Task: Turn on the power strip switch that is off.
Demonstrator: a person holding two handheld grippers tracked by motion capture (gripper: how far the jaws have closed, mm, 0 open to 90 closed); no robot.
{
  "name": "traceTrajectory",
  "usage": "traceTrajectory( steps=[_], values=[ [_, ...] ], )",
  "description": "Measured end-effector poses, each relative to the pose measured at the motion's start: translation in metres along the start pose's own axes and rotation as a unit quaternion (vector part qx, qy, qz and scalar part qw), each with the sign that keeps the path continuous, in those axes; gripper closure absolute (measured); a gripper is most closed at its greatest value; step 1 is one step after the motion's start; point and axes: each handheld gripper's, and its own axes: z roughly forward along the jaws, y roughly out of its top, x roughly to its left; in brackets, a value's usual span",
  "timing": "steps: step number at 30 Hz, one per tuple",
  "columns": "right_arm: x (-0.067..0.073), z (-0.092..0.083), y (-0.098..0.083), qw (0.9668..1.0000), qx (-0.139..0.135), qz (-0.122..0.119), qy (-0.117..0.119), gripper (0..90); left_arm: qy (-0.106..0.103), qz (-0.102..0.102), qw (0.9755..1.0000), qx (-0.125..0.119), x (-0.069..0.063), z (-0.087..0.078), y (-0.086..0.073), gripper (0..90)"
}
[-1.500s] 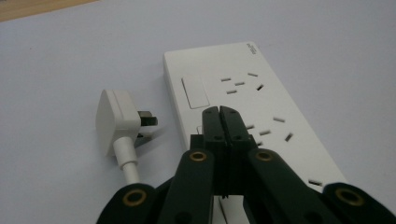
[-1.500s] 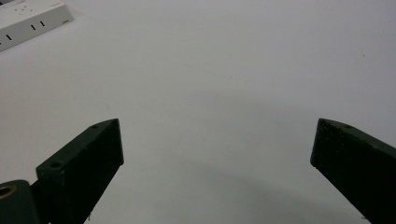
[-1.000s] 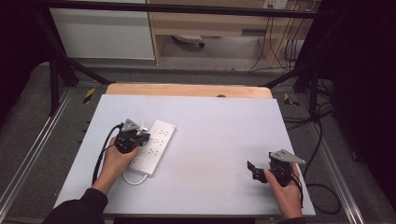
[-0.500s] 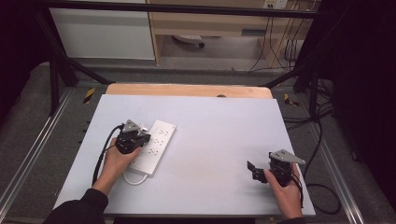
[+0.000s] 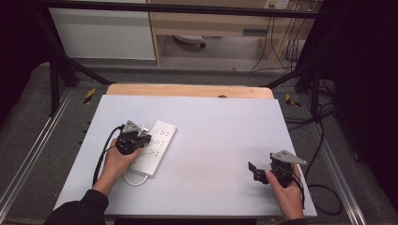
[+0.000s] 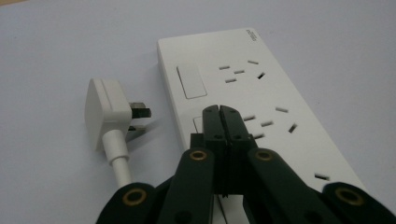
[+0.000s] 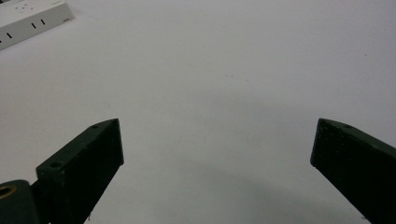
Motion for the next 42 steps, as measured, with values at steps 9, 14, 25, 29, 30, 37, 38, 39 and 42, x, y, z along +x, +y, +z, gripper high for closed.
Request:
traceTrajectory(
  steps=[9, 14, 25, 29, 30, 37, 38, 39, 42],
  values=[
    [0.0001, 0.0000, 0.0000, 1.0000, 0.000, 0.000, 0.000, 3.0, -0.002, -0.002, 1.0000, -0.002, 0.0006, 0.0000, -0.0006, 90.0],
    [0.0002, 0.0001, 0.0000, 1.0000, -0.001, 0.000, 0.000, 3.0, 0.000, 0.000, 1.0000, -0.004, 0.0003, -0.0002, -0.0010, 90.0],
    [0.0001, 0.0002, -0.0001, 1.0000, -0.001, 0.000, -0.001, 3.0, -0.002, -0.001, 1.0000, -0.001, -0.0002, -0.0007, -0.0011, 90.0],
    [0.0001, 0.0000, 0.0000, 1.0000, -0.001, 0.002, 0.000, 3.0, 0.000, 0.006, 1.0000, 0.006, -0.0017, -0.0010, -0.0015, 90.0],
    [0.0000, 0.0001, -0.0001, 1.0000, -0.001, 0.001, -0.001, 3.0, -0.001, 0.007, 1.0000, 0.007, -0.0018, -0.0014, -0.0013, 90.0],
    [0.0001, 0.0000, 0.0002, 1.0000, -0.002, 0.000, -0.001, 3.1, 0.007, 0.022, 0.9997, -0.001, -0.0043, -0.0013, -0.0028, 90.0],
    [-0.0001, 0.0001, 0.0002, 1.0000, -0.001, 0.001, -0.001, 3.1, 0.008, 0.023, 0.9997, -0.001, -0.0051, -0.0010, -0.0027, 90.0],
    [-0.0003, 0.0003, 0.0001, 1.0000, -0.001, 0.001, -0.001, 3.1, 0.008, 0.024, 0.9997, -0.002, -0.0055, -0.0009, -0.0027, 90.0],
    [-0.0001, 0.0004, 0.0002, 1.0000, -0.002, 0.001, -0.001, 3.1, 0.006, 0.021, 0.9997, -0.006, -0.0066, -0.0012, -0.0028, 90.0]
  ],
)
